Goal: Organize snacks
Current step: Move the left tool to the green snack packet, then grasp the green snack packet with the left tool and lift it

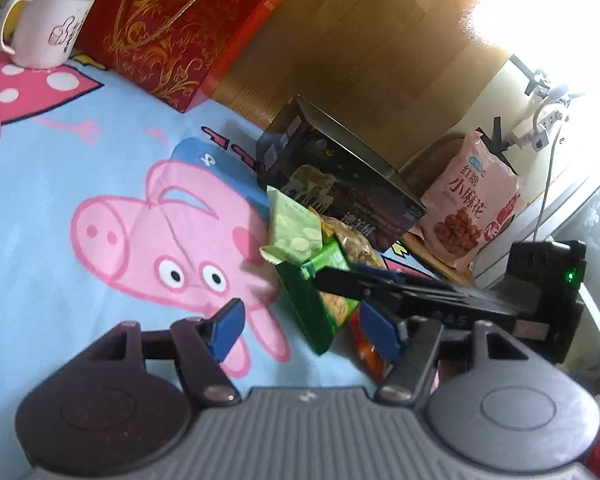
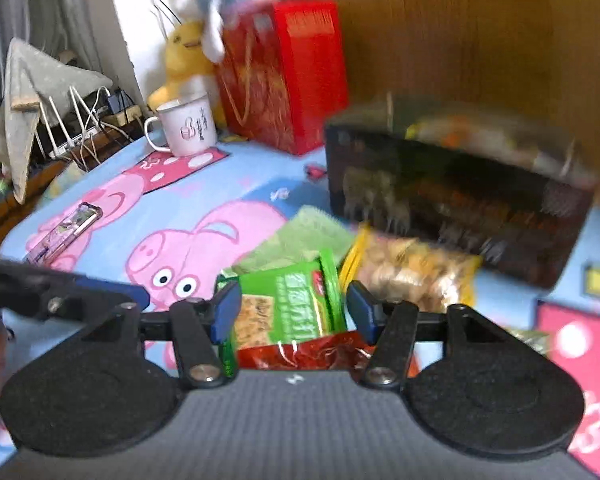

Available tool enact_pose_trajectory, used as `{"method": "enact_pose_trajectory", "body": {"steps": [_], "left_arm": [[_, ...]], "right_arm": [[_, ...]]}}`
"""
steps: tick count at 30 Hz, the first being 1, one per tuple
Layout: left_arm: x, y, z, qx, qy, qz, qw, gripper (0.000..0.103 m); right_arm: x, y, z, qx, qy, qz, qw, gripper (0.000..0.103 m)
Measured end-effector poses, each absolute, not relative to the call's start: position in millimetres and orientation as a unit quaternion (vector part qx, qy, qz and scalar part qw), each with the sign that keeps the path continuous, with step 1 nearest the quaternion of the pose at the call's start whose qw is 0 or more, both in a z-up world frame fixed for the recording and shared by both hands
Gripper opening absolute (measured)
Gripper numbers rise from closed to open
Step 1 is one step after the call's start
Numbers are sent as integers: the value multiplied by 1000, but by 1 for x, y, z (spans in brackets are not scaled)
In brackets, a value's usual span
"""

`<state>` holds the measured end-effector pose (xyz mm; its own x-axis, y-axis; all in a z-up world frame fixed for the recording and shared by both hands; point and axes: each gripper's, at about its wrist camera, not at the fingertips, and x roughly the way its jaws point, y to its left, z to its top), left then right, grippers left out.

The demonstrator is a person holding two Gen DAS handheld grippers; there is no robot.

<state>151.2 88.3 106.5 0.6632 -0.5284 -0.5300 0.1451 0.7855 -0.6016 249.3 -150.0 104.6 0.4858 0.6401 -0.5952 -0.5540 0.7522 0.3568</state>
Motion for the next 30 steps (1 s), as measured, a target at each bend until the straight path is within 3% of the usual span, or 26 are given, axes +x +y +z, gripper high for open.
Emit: {"method": "enact_pose_trajectory", "body": {"steps": [5,10,19,24,25,30], "left_arm": [[153,89,100,-260,368,-198,870,64],[154,87,94,-261,376,-207,864,64],[141,80,99,-203,380,-193,882,65],[140,71,102,-152,374,-166,900,64],[141,69,102,-147,373,-165,901,63],[145,61,100,-146,380,-186,894,45]], "right_arm": [[187,-155,101,87,364,400,837,63],[133,-154,104,-24,312,385,868,70],[140,-139,98,-65,306,392,865,73],[142,-126,90,-88,293,371,877,70],[141,-126,90,-87,292,371,877,66],[137,-127,91,-73,290,363,883,52]]}}
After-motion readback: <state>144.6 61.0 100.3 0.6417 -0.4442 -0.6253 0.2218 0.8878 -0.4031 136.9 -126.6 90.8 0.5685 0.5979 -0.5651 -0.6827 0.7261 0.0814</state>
